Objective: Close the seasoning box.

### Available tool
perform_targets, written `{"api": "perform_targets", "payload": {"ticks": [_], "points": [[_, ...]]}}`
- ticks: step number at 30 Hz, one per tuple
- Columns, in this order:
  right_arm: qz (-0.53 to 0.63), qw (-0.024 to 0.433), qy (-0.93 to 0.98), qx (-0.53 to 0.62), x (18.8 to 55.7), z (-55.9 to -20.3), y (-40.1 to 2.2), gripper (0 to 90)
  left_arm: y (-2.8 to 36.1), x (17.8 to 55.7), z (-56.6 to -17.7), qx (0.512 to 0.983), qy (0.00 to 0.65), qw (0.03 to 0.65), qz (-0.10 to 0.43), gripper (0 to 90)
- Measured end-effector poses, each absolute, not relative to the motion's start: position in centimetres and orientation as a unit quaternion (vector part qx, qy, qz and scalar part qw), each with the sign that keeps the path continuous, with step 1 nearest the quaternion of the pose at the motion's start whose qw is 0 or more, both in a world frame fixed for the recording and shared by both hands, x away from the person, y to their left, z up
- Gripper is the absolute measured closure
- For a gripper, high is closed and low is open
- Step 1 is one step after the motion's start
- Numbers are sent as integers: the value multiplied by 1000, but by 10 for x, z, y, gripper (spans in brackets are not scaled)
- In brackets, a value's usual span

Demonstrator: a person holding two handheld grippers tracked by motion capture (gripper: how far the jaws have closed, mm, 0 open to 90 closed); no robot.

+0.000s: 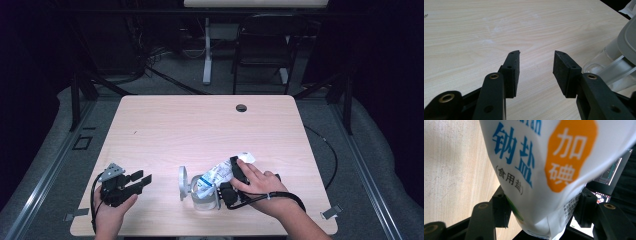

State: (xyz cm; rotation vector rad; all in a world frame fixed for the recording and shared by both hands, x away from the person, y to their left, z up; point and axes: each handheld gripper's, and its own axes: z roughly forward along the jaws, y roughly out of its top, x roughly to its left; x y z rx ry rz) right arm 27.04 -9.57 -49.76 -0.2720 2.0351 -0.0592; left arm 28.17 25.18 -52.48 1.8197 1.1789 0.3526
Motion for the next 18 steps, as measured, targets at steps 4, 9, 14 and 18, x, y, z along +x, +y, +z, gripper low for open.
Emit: {"api": "perform_targets", "payload": {"ticks": [4,9,14,18], "points": [[-27,518,847,-115,270,-497,-95,420,252,282,-525,738,477,455,143,571],[-35,520,845,-119,270,-496,-95,421,252,282,-525,737,478,455,143,571],[-31,520,845,-120,270,-496,-95,422,252,282,-525,737,479,456,144,571],[-32,521,844,-122,270,-496,-95,423,252,282,-525,736,479,456,144,571]]}}
